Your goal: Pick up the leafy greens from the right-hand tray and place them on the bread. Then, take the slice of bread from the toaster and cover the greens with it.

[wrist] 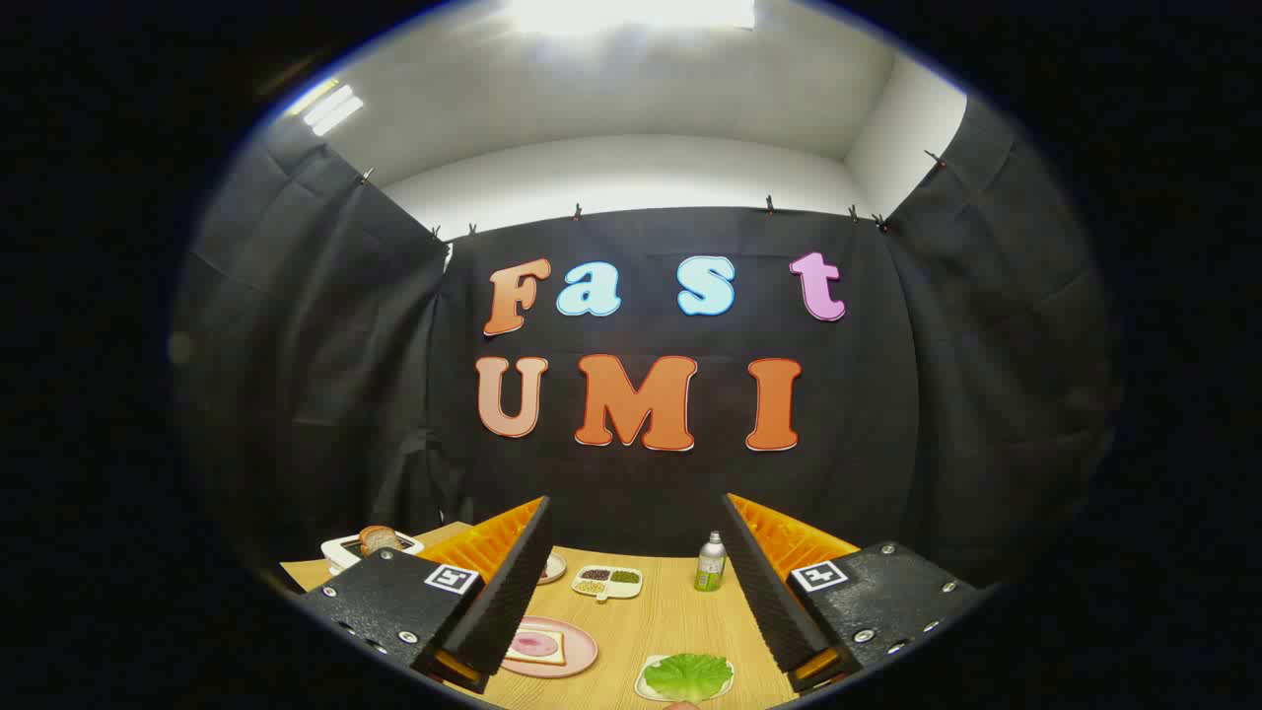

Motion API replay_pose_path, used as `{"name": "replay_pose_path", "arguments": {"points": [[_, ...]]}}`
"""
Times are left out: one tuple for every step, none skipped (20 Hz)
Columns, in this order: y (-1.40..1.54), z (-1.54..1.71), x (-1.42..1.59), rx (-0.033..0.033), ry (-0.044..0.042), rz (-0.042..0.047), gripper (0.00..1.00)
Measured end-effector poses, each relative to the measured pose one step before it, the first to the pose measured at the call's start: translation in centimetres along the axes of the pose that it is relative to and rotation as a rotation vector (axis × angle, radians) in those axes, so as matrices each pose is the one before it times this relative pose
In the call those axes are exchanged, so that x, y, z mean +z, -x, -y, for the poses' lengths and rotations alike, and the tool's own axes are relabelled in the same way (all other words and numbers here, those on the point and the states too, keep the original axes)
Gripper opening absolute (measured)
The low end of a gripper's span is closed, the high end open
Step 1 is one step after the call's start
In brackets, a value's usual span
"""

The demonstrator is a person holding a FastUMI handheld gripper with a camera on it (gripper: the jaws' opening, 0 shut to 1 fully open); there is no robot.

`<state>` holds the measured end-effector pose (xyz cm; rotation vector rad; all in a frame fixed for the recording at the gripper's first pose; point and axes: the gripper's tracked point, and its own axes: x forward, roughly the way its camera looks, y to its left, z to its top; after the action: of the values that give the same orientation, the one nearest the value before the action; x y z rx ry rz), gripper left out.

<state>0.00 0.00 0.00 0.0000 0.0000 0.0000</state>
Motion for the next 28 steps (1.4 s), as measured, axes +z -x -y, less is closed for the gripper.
{"name": "replay_pose_path", "arguments": {"points": [[-0.066,0.191,-0.138,-0.00642,-0.00207,-0.00599,0.99],[-0.021,0.125,-0.108,-0.00454,0.00056,-0.0044,0.99],[-0.183,0.055,-0.101,-0.00405,0.00153,-0.00351,0.99],[-0.018,0.0,-0.1,-0.00199,0.00174,-0.00253,0.99],[0.094,-0.09,-0.014,-0.00115,0.00222,-0.00109,0.99],[0.04,0.011,0.004,-0.00166,0.00229,-0.00074,0.99],[-0.062,0.097,-0.126,-0.00367,0.00554,-0.00376,0.99],[-0.186,0.125,-0.148,-0.00644,0.00463,-0.0047,0.99],[-0.026,0.031,-0.101,-0.00321,0.00292,-0.00396,0.99],[-0.001,-0.015,-0.076,-0.00051,0.0,-0.00514,0.99],[-0.061,-0.056,-0.205,0.00185,-0.00065,-0.00569,0.99],[-0.089,-0.017,-0.162,-0.00076,0.00053,-0.00499,0.99],[-0.017,0.045,-0.019,-0.00153,0.00261,-0.00262,0.99],[-0.21,0.068,-0.133,-0.00232,0.00613,-0.00355,0.99],[-0.061,0.053,-0.204,-0.00338,0.00346,-0.00533,0.99],[-0.116,-0.036,-0.257,0.00132,0.00064,-0.00702,0.99],[0.093,-0.107,-0.274,0.00293,-0.00237,-0.00821,0.99],[-0.04,-0.154,-0.307,0.00498,-0.00243,-0.00907,0.99],[-0.26,0.001,-0.229,0.00392,-0.00157,-0.00707,0.99],[-0.162,0.111,-0.159,-0.00355,-0.00307,-0.00418,0.99],[-0.088,0.398,-0.279,-0.00863,-0.00445,-0.00759,0.99],[-0.171,0.27,-0.303,-0.0073,-0.00354,-0.00761,0.99],[-0.194,0.334,-0.387,-0.00519,-0.00178,-0.00613,0.99],[-0.188,0.212,-0.338,-0.00591,0.00084,-0.01012,0.99],[-0.242,0.272,-0.668,-0.00415,0.00029,-0.01287,0.99],[-0.317,0.158,-0.714,0.00067,0.00004,-0.01715,0.99],[-0.344,0.011,-0.923,0.00265,-0.00065,-0.02409,0.99],[-0.37,0.138,-1.119,0.00517,-0.00269,-0.02966,0.99]]}}
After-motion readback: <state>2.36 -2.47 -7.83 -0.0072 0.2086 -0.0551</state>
